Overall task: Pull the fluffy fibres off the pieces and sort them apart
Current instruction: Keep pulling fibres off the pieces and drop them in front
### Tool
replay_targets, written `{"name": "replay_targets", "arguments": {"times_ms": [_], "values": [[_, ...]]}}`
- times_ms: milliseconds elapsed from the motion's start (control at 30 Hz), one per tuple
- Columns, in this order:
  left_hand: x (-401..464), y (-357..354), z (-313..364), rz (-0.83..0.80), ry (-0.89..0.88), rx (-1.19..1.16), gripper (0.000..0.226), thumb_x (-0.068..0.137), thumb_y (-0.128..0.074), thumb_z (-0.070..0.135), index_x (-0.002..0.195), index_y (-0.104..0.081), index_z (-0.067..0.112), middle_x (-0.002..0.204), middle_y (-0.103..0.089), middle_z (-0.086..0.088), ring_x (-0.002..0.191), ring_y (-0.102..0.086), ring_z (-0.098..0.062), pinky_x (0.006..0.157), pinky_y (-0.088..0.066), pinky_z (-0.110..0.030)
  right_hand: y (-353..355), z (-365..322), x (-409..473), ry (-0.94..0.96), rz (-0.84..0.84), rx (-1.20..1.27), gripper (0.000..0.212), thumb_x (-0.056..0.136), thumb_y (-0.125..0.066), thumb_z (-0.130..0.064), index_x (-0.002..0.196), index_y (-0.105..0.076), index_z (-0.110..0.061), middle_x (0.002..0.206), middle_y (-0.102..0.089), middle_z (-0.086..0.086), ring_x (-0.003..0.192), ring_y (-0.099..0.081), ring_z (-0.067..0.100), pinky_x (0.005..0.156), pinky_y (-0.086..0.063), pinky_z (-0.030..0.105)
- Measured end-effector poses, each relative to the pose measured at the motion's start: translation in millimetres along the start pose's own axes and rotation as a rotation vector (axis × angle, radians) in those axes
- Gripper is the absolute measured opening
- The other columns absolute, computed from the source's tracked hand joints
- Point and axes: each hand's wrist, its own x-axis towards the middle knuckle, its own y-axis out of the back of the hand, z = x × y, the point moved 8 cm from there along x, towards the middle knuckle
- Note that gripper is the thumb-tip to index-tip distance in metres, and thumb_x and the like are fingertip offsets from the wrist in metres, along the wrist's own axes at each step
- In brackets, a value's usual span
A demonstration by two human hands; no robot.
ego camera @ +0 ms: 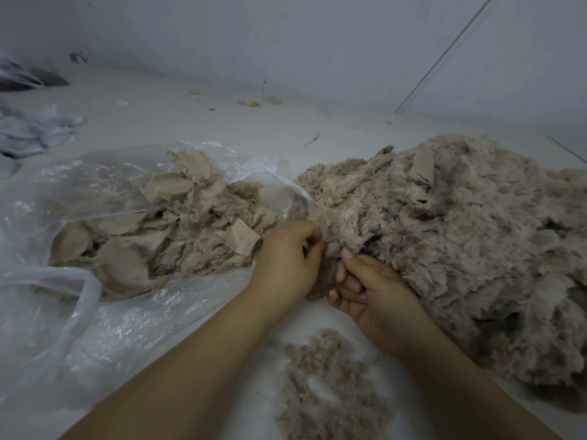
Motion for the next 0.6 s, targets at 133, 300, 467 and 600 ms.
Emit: {"name": "replay_targets", "arguments": {"times_ms": [133,300,467,600], "values": [[-8,-4,6,-0.108,-0.138,0.014,0.019,0.069,-0.065,-0.009,0.071,-0.059,0.009,0.073,-0.054,0.004,0.066,-0.048,-0.006,0.06,-0.036,-0.013,3,3,2,-0.006,-0.012,0.029,0.039,0.082,-0.058,-0.042,0.068,-0.07,-0.008,0.046,-0.035,-0.004,0.039,-0.035,0.005,0.057,-0.05,0.023],[-21,2,-2,-0.229,-0.151,0.062,0.016,0.069,-0.062,-0.006,0.065,-0.054,0.007,0.065,-0.052,0.0,0.06,-0.049,-0.012,0.052,-0.041,-0.029,5,3,3,0.008,0.01,0.094,0.035,0.081,-0.06,-0.045,0.087,-0.076,-0.015,0.052,-0.035,-0.007,0.042,-0.037,0.003,0.057,-0.048,0.022],[-18,9,-9,-0.131,0.039,-0.125,0.01,0.074,-0.065,0.014,0.071,-0.056,0.016,0.064,-0.056,0.005,0.056,-0.052,-0.008,0.05,-0.043,-0.022,7,4,4,-0.002,0.057,0.134,0.024,0.076,-0.064,-0.041,0.063,-0.063,-0.02,0.049,-0.034,-0.005,0.041,-0.033,0.005,0.055,-0.047,0.024],[-14,-3,-14,-0.074,0.156,-0.151,0.014,0.08,-0.077,0.019,0.076,-0.064,0.018,0.063,-0.058,0.01,0.053,-0.052,-0.001,0.052,-0.044,-0.019,4,5,4,-0.04,0.015,0.122,0.034,0.081,-0.057,-0.04,0.097,-0.078,-0.019,0.051,-0.033,-0.005,0.041,-0.032,0.004,0.056,-0.047,0.023]]}}
